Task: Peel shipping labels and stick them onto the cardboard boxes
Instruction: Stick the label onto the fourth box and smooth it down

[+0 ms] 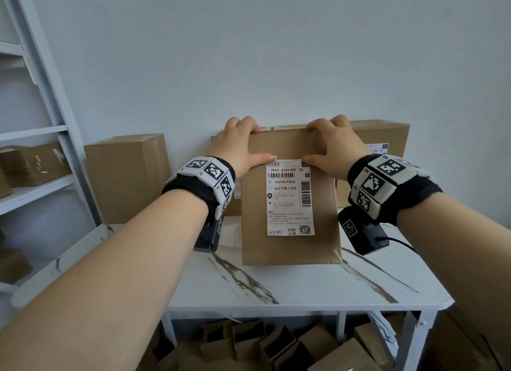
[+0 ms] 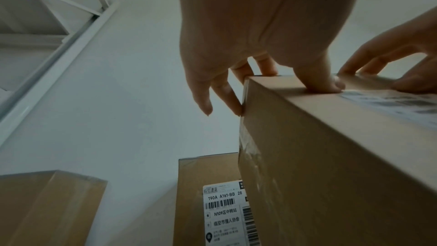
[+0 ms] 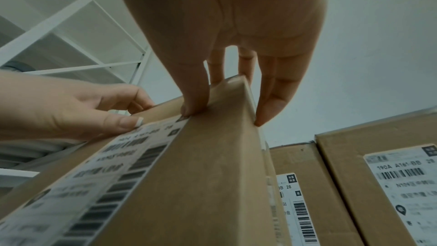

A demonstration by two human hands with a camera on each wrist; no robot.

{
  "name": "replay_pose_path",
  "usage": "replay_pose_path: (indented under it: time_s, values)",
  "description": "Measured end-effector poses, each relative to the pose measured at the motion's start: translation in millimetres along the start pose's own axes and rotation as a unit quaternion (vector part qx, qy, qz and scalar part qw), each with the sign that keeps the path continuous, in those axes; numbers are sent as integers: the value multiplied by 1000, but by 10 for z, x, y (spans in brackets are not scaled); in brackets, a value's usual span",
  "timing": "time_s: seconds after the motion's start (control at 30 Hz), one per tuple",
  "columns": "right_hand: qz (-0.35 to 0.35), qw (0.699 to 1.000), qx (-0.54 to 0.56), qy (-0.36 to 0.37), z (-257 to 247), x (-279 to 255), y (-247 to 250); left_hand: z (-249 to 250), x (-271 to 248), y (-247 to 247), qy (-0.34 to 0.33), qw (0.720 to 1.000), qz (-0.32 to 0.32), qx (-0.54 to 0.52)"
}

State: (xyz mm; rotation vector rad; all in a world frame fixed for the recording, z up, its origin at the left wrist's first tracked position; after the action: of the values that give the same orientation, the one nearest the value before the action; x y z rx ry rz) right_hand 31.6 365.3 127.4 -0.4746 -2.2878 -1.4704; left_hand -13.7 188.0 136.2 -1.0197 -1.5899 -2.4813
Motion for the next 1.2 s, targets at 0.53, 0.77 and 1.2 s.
replay_pose_path:
  time_s: [0.53,0.77,1.2]
  values:
    - [-72,975,-208,11,-19,-162,-196,87,-164,-167,-1,980,-56,193]
    - [-57,969,-239,-16,-153,-162,-213,92,-150,-157,4,980,-80,180]
    - [-55,972,-229,-6,-181,-291,-323,73,-171,-142,0,986,-95,139]
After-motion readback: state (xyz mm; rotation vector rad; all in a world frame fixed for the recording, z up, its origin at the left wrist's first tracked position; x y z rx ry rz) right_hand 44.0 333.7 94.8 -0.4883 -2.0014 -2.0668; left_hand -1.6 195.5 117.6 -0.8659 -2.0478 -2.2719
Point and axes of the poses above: each hand's wrist, its own x-axis towards the middle knuckle, its own y-axis out of the back of the hand, z = x × y, the point moved 7 cm from there along x, towards the middle knuckle, and after that the axes turned 1 degree about -z, right-handed, at the moved point
